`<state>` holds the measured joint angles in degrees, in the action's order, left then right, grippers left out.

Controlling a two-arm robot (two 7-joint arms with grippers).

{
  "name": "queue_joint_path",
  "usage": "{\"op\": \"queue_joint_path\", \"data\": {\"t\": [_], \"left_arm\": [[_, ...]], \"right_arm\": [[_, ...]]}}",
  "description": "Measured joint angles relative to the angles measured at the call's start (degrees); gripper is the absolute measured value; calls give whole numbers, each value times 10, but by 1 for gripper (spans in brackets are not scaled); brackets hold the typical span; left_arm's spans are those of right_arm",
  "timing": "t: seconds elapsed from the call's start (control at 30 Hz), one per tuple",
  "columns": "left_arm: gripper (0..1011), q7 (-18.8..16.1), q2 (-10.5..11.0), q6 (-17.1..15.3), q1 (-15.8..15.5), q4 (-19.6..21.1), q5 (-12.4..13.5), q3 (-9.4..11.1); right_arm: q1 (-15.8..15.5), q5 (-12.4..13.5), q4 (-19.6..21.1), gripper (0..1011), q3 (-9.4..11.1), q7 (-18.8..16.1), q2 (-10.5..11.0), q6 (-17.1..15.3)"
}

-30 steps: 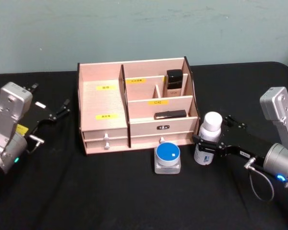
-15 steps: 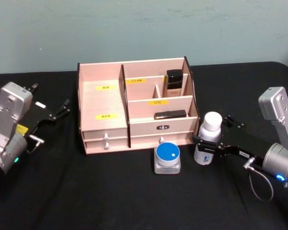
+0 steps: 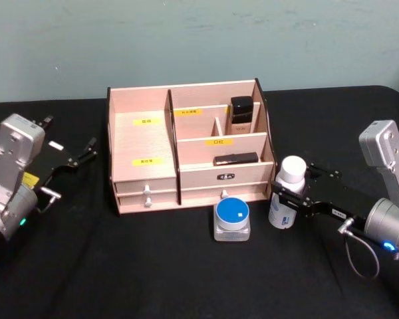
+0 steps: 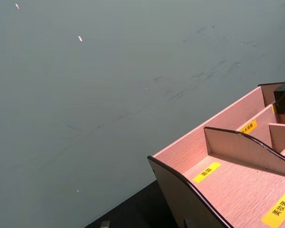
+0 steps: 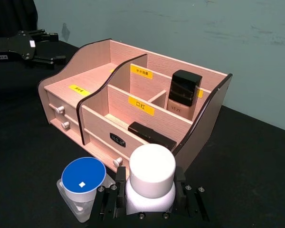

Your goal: Pick up the facial cleanser and watermelon frost from the table and place them into the tiered storage box.

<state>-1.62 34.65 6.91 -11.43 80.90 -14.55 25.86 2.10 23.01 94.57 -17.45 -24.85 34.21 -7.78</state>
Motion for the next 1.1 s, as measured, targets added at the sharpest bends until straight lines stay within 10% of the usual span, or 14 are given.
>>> {"op": "queue_joint_path", "data": {"t": [1.1], "left_arm": [[1010,0,0,0,0,0,0,0]], "right_arm": [[-6,18,7,600,12,-11,6,9]]}}
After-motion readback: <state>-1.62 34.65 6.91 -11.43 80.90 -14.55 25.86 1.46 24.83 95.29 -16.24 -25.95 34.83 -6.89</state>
